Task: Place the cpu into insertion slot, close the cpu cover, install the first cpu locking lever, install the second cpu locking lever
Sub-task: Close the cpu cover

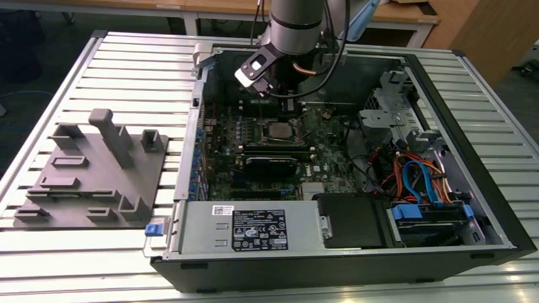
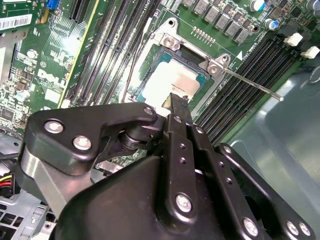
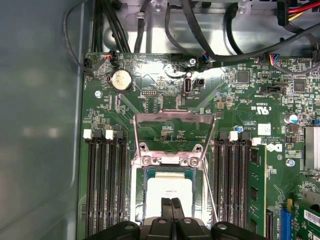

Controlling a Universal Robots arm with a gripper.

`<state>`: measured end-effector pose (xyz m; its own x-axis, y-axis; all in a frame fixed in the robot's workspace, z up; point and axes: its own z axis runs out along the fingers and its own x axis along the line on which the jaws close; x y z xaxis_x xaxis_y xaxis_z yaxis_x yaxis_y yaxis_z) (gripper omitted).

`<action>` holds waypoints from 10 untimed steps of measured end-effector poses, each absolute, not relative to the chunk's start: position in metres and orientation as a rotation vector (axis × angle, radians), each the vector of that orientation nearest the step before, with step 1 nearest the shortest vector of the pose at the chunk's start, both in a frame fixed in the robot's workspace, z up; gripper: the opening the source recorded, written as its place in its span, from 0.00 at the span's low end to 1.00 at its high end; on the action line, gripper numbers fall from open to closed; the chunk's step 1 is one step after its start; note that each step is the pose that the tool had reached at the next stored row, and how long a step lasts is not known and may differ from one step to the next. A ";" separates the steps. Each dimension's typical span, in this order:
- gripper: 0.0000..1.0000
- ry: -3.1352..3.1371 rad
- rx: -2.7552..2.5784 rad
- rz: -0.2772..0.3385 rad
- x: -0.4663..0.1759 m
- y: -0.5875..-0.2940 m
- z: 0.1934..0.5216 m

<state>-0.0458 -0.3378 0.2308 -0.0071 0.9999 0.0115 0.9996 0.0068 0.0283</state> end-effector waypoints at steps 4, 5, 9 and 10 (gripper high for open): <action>0.10 2.221 2.205 0.044 -0.046 -0.338 0.232; 0.10 2.221 2.205 0.044 -0.046 -0.338 0.232; 0.10 2.221 2.205 0.044 -0.046 -0.338 0.234; 0.10 2.221 2.205 0.044 -0.046 -0.338 0.234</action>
<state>-0.0458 -0.3378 0.2343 -0.0071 0.9999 0.0115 0.9996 0.0068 0.0283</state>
